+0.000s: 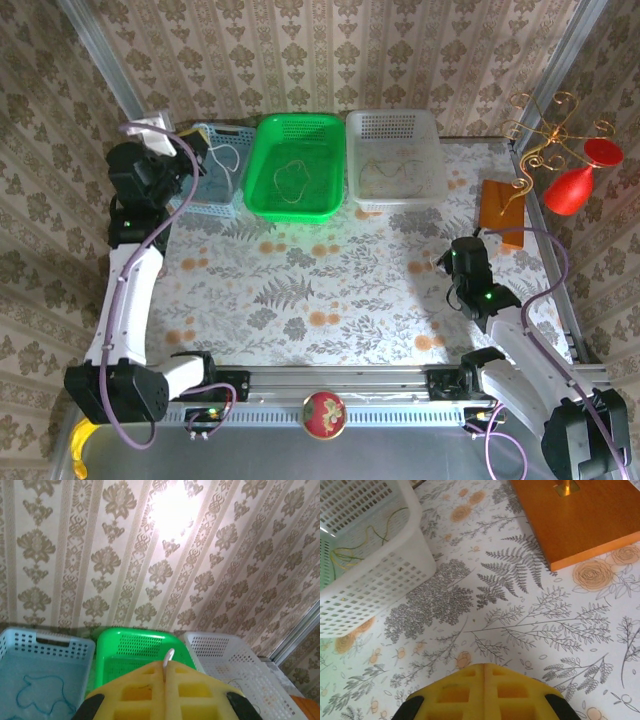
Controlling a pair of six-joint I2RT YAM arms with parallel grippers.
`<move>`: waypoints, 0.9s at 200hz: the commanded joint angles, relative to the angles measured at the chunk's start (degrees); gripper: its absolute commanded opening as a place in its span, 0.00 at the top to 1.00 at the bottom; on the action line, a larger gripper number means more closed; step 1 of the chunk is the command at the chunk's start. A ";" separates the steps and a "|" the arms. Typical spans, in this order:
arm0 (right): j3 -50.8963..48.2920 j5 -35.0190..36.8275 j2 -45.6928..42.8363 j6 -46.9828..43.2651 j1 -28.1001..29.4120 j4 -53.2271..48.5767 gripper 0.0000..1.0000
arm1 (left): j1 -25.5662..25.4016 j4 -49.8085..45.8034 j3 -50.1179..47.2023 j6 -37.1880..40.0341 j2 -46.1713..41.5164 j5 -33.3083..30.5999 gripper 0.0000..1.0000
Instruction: Untangle the cables
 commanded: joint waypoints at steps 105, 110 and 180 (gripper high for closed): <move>0.05 -11.85 -3.27 -1.11 -0.42 0.79 1.00 | -1.41 5.43 21.71 -0.83 14.56 6.65 1.00; 0.06 -12.34 -3.30 -1.07 -0.41 0.87 1.00 | -1.72 5.42 23.02 -0.83 15.37 6.70 1.00; 2.98 -18.63 -2.80 -1.89 -0.28 0.97 1.00 | -5.79 3.26 37.07 0.44 28.37 7.11 1.00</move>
